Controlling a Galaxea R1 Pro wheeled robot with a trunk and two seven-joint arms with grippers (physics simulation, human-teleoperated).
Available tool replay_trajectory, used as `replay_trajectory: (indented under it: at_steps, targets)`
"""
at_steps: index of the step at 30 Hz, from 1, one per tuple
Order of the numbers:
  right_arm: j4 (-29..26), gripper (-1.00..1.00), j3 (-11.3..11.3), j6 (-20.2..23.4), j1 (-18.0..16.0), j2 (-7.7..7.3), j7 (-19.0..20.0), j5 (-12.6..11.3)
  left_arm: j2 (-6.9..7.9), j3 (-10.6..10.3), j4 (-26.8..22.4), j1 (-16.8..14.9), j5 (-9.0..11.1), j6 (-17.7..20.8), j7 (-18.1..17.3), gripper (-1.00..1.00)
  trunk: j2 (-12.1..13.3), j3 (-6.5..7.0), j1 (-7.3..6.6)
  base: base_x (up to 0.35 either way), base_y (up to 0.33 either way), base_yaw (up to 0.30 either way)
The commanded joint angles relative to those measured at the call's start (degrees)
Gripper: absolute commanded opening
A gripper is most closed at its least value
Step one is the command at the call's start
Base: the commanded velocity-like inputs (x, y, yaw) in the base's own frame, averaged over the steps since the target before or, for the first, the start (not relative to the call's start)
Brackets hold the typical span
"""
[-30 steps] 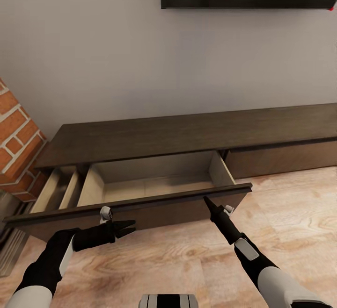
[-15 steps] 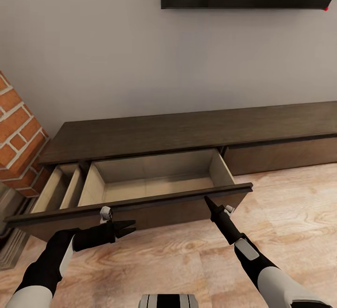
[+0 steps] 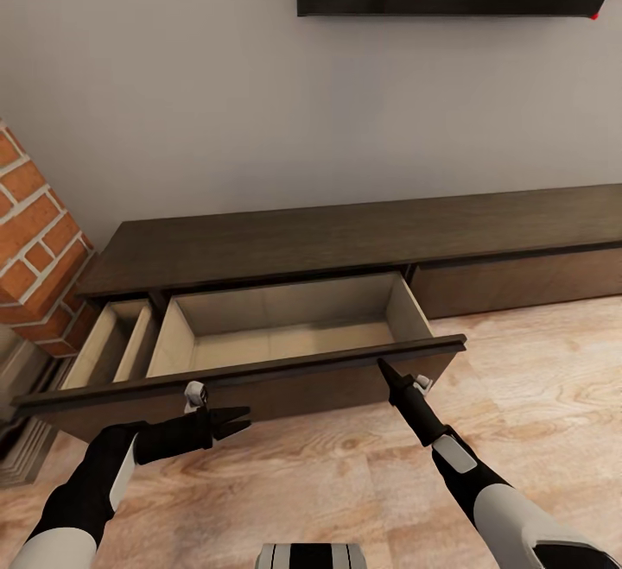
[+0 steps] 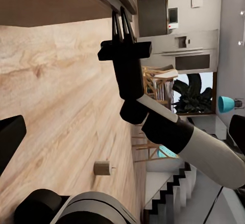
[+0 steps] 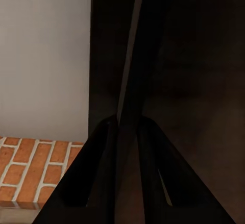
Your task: Place each of the two pumpkins and all three candles from the living room inside a cabinet in the living room (use any cabinet), then make sure every cabinet is closed, and position the cauldron so it is next to a table in the living room.
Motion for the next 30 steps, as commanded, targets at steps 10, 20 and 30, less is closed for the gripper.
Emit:
replay_trajectory:
  at_steps: [10,20,30]
  targets:
    - [0.0,-1.00,3.1,1.1,1.8,0.06,0.8,0.1,0.01,0.0,0.0,0.0,0.0,0.6,-0.2,1.00,0.0,-0.05,-0.02,-0.001,0.000,0.000]
    - [0.0,-1.00,3.1,1.1,1.8,0.06,0.5,0.2,0.01,0.0,0.0,0.0,0.0,0.6,-0.2,1.00,0.0,-0.05,-0.02,0.000,0.000,0.000]
    - [0.0,-1.00,3.1,1.1,1.8,0.06,0.4,0.2,0.01,0.0,0.0,0.0,0.0,0.6,-0.2,1.00,0.0,-0.05,-0.02,0.000,0.000,0.000]
